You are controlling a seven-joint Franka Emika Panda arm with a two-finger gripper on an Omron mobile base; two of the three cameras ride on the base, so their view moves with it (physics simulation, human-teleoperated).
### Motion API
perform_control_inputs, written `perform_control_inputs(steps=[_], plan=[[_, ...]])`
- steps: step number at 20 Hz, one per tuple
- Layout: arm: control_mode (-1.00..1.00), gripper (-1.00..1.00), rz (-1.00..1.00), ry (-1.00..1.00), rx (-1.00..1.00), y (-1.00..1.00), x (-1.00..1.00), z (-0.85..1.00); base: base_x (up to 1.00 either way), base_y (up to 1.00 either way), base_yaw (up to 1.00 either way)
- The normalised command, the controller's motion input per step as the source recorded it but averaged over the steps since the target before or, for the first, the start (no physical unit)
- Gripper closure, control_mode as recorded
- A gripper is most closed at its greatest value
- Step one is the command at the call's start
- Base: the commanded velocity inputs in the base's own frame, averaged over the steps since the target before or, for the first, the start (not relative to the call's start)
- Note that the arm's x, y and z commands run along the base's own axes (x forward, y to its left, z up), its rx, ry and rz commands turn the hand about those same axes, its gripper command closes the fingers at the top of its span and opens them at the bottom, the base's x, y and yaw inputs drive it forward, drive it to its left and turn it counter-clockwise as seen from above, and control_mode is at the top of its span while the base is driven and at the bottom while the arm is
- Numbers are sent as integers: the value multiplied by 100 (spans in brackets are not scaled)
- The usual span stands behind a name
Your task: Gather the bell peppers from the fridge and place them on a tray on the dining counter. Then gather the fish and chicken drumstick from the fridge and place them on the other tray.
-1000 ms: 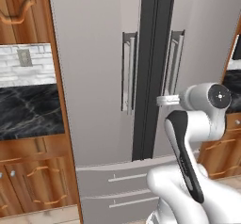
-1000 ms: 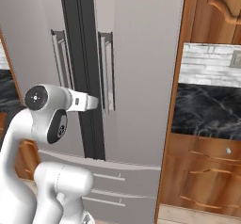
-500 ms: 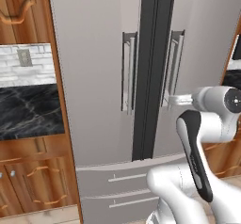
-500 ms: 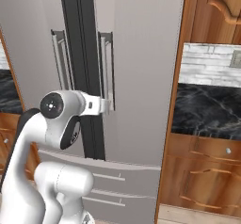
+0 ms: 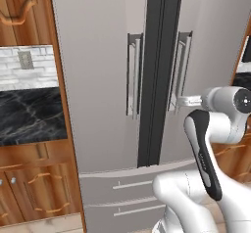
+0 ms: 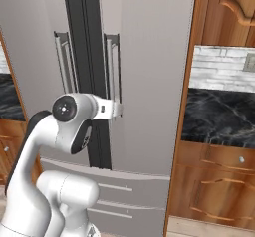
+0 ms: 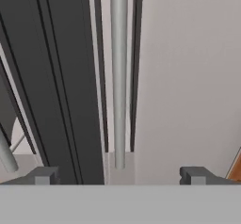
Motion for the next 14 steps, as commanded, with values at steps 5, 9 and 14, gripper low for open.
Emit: perform_control_inputs(steps=[5, 9, 14], plan=[[-100, -100, 0, 0, 0, -8, 4, 0, 0, 0, 0], [-100, -100, 0, 0, 0, 0, 10, 0, 0, 0, 0], [-100, -100, 0, 1, 0, 0, 34, 0, 0, 0, 0]])
